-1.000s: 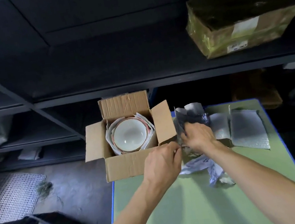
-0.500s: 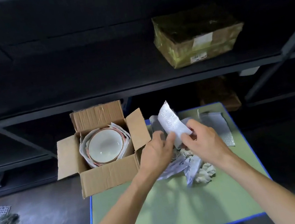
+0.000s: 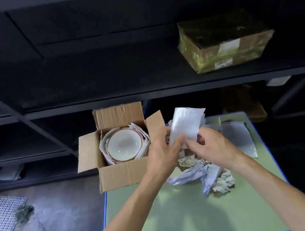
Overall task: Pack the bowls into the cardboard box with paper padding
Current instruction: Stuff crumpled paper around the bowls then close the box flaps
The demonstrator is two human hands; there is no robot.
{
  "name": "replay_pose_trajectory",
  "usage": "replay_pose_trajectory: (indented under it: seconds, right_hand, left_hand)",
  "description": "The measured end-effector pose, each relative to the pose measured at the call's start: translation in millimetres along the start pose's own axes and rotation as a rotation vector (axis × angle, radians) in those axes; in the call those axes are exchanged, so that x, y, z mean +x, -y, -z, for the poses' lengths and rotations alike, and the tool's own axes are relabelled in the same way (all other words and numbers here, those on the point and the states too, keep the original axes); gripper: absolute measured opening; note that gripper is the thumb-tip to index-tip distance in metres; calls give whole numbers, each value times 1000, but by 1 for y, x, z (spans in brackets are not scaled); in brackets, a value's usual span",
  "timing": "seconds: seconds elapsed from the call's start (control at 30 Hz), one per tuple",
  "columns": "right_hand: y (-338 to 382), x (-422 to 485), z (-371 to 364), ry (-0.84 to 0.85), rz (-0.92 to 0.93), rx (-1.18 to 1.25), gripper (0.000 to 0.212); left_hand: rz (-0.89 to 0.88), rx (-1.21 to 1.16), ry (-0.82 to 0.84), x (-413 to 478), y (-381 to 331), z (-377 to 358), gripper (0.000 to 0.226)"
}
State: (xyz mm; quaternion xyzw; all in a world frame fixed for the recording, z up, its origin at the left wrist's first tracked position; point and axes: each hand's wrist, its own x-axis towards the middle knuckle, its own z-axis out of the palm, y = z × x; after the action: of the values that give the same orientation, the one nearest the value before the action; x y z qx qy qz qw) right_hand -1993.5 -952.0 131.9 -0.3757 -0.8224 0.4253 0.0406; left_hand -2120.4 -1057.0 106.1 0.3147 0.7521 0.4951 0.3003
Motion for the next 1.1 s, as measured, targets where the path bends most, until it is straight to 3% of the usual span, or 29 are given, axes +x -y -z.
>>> replay_pose_trajectory:
  seconds: [0.2,0.33,0.5,0.63,0.8,0.93,1.03,1.1]
  right_hand:
    - [21,12,-8,-103,-19,-34,29]
    - [41,22,-17,-68,-29,171,42]
    - [52,30,-35,-48,38,95,22]
    - [61,29,-50,8,9,51,29]
    - [72,24,-62,-91,-57,-98,41]
    - [72,17,-66,-53,-78,-48,39]
    - [73,15,-71,-76,-91,-70,35]
    - [77,15,-74,-110,-118,-67,33]
  left_hand:
    - [30,-147,-123,-7,8,32,15]
    - [45,-256,-107,-13,10,45,26]
    - [63,-128,-66,-19,13,59,27]
    - [67,-66,-101,-16,15,68,25]
    - [71,-27,-114,-15,18,72,24]
    - [97,-30,-119,-16,25,78,21]
    - [85,-3,-70,-17,25,82,15]
    - [77,-5,24,-21,21,82,24]
